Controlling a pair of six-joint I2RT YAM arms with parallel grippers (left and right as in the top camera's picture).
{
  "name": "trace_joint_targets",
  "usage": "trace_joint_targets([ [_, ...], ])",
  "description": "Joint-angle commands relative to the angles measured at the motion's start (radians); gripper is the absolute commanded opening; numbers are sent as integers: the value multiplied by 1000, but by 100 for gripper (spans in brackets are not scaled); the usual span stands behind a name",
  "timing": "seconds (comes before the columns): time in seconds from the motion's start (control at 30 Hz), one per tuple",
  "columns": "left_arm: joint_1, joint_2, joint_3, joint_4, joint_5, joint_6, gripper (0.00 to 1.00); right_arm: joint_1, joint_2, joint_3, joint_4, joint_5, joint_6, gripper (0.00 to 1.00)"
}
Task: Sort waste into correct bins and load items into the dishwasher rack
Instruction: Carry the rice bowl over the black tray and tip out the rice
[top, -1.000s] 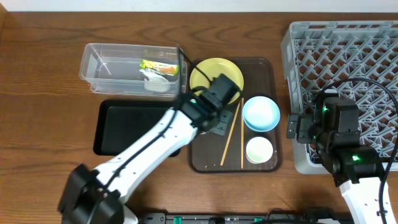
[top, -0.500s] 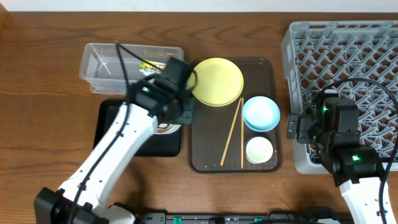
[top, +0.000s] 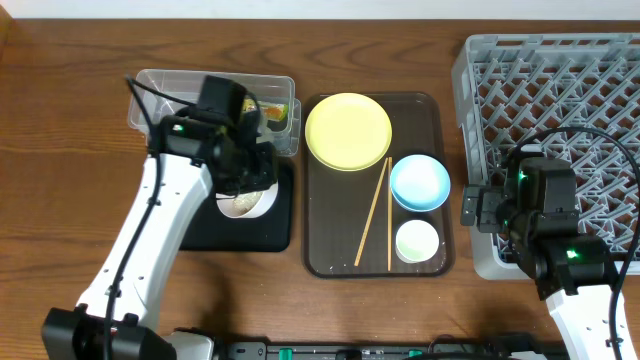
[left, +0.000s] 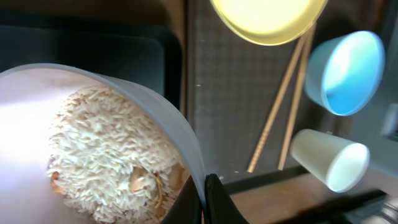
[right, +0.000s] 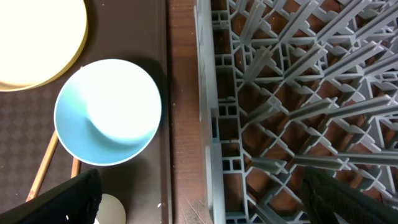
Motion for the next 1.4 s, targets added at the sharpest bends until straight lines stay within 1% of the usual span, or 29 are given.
trace_joint_targets([
  [0.0,44,-10,-5,-3,129,70,6,6,-2,21,-2,-4,-6,99],
  [0.07,64,-10,-5,-1,146,87,6,6,-2,21,-3,-4,-6,99],
  [0.2,93,-3,-5,9,262,145,6,6,-2,21,-5,-4,-6,99],
  [0.43,142,28,-53,35,465,151,6,6,-2,21,-5,-4,-6,99],
  [0.63,244,73,-132,59,572,166,6,6,-2,21,-5,-4,-6,99],
  [0.8,367,143,-179,74,779,241,6,6,-2,21,-13,-4,-6,99],
  [0.87,408,179,-197,73,836,259,6,6,-2,21,-13,-4,-7,99],
  [1.0,473,265,-221,72,905,260,6,6,-2,21,-13,-4,-7,99],
  [1.23,532,364,-224,72,1115,257,6,6,-2,21,-13,-4,-7,99],
  [1.37,557,369,-224,72,1156,199,6,6,-2,21,-13,-4,-7,99],
])
